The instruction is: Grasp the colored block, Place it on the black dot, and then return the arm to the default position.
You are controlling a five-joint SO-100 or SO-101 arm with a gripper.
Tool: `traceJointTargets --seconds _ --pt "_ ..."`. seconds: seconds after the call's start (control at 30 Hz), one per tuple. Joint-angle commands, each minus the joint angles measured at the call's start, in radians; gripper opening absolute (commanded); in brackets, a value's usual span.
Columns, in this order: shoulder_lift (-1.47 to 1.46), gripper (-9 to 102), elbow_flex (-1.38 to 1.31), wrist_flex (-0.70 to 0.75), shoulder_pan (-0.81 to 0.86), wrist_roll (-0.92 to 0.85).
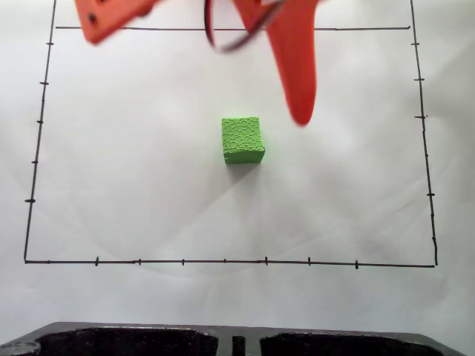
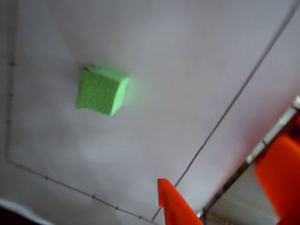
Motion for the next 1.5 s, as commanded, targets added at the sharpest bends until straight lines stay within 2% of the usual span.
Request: traceJointTargets --seconds 0.0,0.1,0.17,0.37,0.4,0.57,0.9,1.07,1.47 --pt "0.169 45 0.077 -0.012 0.041 -0.041" --pt "0.296 38 0.175 -0.037 0.081 -0.074" --pt "0.385 28 0.229 -0.043 0.089 -0.091" --pt "0.479 7 0.311 -0.077 0.110 -0.166" --pt "0.495 0 0.331 -0.080 0.112 -0.166" --pt "0.586 0 0.445 -0.127 0.126 -0.161" --pt "0.762 0 0.647 -0.351 0.127 -0.028" --pt "0.873 0 0.724 -0.385 0.138 -0.028" --pt "0.874 0 0.825 -0.436 0.143 -0.026"
